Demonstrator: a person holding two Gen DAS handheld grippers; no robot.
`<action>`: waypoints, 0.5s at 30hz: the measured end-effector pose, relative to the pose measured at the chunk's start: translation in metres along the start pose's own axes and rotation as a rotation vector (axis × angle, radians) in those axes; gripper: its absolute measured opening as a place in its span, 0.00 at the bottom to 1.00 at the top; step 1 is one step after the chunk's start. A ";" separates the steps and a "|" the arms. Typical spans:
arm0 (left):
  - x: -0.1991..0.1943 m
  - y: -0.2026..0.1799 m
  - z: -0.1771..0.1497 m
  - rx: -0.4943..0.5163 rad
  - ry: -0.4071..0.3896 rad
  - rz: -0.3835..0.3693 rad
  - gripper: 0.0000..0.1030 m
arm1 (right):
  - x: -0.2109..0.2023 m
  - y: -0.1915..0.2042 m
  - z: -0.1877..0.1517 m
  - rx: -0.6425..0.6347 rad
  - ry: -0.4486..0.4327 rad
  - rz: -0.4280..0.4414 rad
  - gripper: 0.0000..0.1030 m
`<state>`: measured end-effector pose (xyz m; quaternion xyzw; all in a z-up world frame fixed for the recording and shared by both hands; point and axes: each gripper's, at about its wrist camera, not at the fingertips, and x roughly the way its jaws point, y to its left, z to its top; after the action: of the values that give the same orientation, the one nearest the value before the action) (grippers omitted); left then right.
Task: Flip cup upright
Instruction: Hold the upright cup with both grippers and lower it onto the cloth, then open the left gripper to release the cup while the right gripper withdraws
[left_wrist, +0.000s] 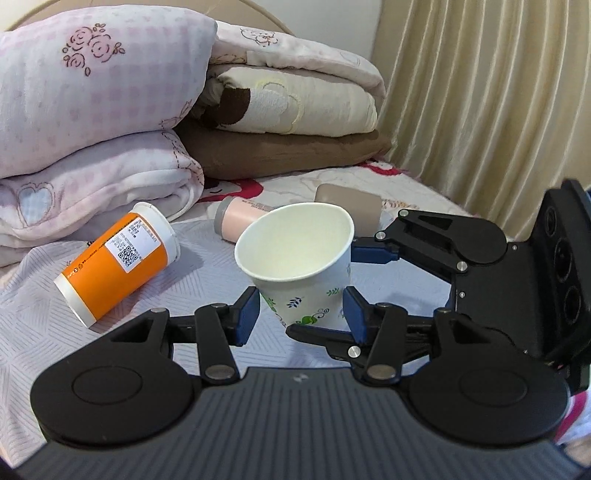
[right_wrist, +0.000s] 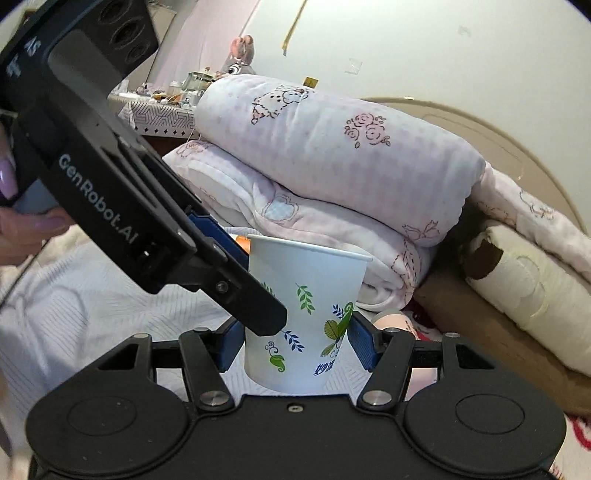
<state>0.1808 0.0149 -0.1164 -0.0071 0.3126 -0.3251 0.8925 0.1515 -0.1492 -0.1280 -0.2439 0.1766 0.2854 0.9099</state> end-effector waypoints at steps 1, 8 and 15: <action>0.004 0.000 -0.002 0.007 0.003 0.007 0.47 | 0.003 -0.001 -0.001 0.023 0.012 0.007 0.64; 0.026 -0.006 -0.015 0.059 0.026 0.024 0.47 | 0.021 -0.008 -0.021 0.194 0.092 0.032 0.64; 0.039 -0.005 -0.021 0.073 0.033 0.035 0.47 | 0.038 -0.007 -0.033 0.176 0.136 0.021 0.64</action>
<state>0.1890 -0.0078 -0.1540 0.0365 0.3153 -0.3209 0.8923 0.1793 -0.1554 -0.1705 -0.1802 0.2649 0.2610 0.9106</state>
